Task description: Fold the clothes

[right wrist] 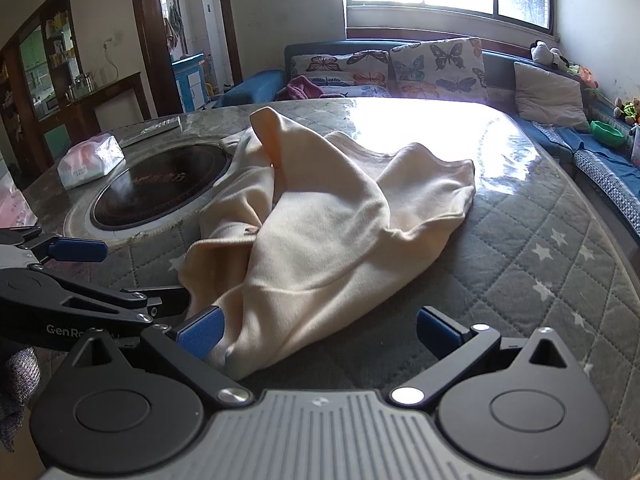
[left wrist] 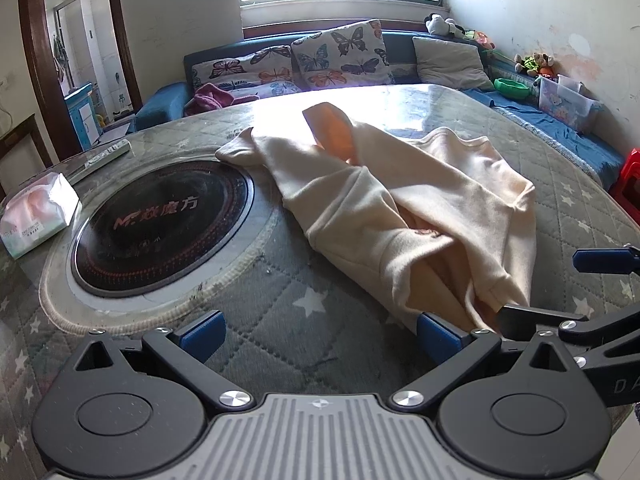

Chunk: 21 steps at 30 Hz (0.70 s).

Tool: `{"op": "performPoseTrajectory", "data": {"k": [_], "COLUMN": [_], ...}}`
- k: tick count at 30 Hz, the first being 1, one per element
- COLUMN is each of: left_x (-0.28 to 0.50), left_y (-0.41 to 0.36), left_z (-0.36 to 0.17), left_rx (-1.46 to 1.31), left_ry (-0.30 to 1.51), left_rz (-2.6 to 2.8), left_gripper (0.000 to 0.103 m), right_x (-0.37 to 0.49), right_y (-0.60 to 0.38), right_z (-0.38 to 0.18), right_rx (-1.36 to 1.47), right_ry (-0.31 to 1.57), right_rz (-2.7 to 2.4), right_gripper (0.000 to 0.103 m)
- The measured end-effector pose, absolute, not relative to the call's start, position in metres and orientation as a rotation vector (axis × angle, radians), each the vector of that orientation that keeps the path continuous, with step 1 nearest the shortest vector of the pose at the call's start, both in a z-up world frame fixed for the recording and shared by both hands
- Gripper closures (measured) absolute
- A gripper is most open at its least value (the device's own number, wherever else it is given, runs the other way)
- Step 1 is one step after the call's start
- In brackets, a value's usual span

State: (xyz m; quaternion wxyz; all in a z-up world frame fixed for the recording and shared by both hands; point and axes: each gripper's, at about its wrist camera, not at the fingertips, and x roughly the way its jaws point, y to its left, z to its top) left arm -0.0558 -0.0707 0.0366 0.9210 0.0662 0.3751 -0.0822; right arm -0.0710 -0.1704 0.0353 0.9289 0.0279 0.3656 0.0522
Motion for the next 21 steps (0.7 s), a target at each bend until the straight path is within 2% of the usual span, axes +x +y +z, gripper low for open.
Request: {"op": "performPoseTrajectory", "data": {"k": [21], "left_x": [-0.016], "left_y": [-0.067], "left_z": [0.044], "left_rx": [0.122], "left_ry": [0.775], "left_rz": [-0.179], "left_gripper": [0.000], "right_x": [-0.035], "right_y": [-0.172], "right_z": [0.044], "right_rx": [0.061], "right_ry": [0.734], "right_rz": [0.137], "right_gripper": [0.000]}}
